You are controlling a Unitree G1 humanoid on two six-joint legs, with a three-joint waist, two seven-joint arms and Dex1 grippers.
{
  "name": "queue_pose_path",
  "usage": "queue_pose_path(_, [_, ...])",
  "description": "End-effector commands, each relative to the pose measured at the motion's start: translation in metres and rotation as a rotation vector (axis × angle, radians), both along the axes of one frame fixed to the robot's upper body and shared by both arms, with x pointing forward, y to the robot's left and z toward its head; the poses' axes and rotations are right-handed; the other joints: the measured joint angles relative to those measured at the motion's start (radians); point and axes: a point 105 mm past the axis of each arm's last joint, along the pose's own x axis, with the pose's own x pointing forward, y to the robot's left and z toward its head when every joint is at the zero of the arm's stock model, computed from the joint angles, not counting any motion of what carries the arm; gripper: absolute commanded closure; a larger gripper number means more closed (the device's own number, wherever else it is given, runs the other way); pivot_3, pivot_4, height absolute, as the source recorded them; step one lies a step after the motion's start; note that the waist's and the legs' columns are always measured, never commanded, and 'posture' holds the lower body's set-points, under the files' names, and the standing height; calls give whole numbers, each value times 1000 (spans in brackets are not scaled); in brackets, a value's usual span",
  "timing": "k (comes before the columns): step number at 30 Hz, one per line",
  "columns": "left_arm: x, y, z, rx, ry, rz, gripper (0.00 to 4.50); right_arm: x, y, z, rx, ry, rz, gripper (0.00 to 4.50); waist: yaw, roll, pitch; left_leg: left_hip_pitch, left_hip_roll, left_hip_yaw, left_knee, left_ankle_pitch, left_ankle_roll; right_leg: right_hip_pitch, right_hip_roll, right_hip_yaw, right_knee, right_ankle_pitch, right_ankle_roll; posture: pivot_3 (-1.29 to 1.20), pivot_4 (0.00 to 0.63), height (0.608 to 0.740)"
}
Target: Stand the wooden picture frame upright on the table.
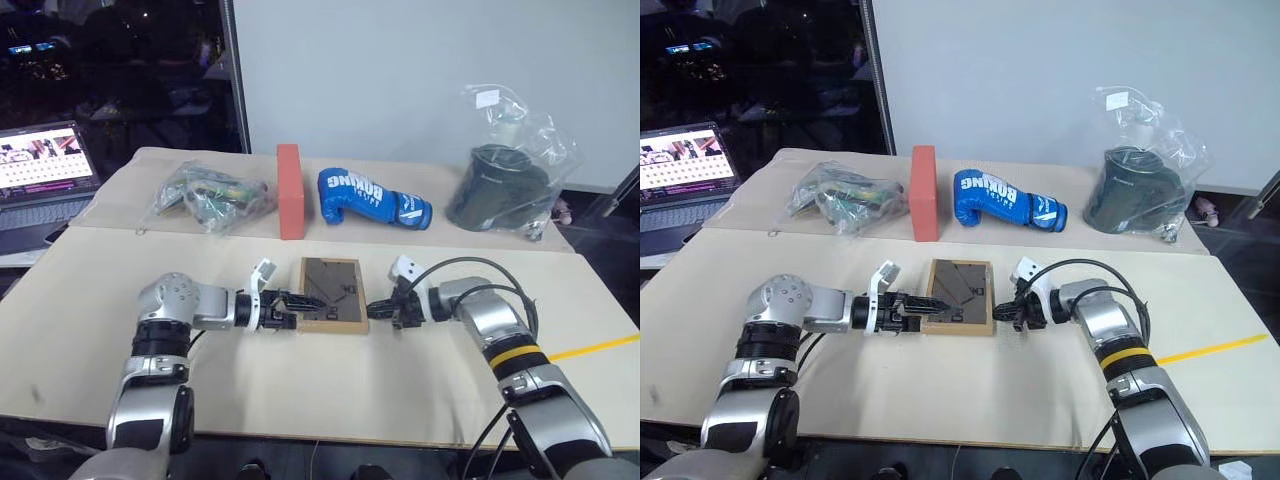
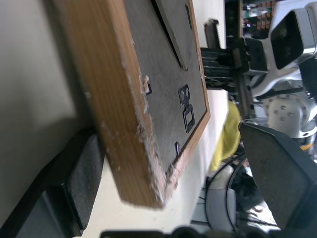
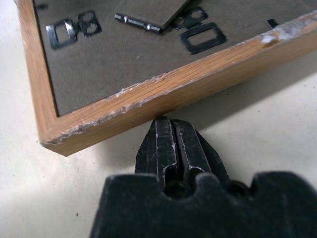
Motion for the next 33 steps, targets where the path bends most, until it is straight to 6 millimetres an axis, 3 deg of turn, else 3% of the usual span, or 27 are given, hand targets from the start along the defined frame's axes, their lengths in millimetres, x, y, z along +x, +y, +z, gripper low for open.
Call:
queue_pose_path(1, [5,0,19,-77,-44,17,0,-2,3,-14,-38,15,9,4419,-4,0,0,0,0,0,0,0,0,0,0,0,0,0,0,0,150,730])
queue_pose_path(6, [9,2,20,-73,-56,49,0,-2,3,-16,-47,9,11,4419,-8,0,0,0,0,0,0,0,0,0,0,0,0,0,0,0,150,730])
queue_pose_path(9, [15,7,21,-85,-52,94,677,0,0,-16,-55,0,2,4500,-10,0,0,0,0,0,0,0,0,0,0,0,0,0,0,0,150,730])
queue_pose_path(16, [16,1,25,-143,-56,106,3322,5,-7,-5,-3,-6,-63,4500,-11,0,0,0,0,0,0,0,0,1,0,0,0,0,1,0,150,730])
queue_pose_path(21, [22,-3,30,-153,-78,128,3348,5,-18,1,26,18,-121,4500,-2,0,0,0,0,0,1,0,-1,1,0,0,0,1,1,0,150,730])
queue_pose_path(24, [25,2,51,-172,-152,117,3348,-2,-56,19,58,16,-196,3661,12,0,0,-2,-1,-1,1,0,0,0,0,0,-1,1,1,0,150,730])
queue_pose_path(27, [22,3,67,-170,-223,82,3348,-7,-72,39,93,-10,-225,2627,21,0,1,-5,-1,-1,0,0,0,-2,-1,0,-2,1,1,0,150,730])
queue_pose_path(29, [19,1,79,-175,-273,54,3348,-9,-78,61,136,-47,-236,1937,21,1,1,-6,-1,-1,0,0,0,-3,-1,0,-3,2,-1,0,150,730])
queue_pose_path(33, [11,-10,92,-145,-381,-22,3348,-21,-66,105,257,-86,-177,640,9,2,2,-6,-1,-1,-1,0,0,-4,-1,0,-2,2,-1,0,150,730])
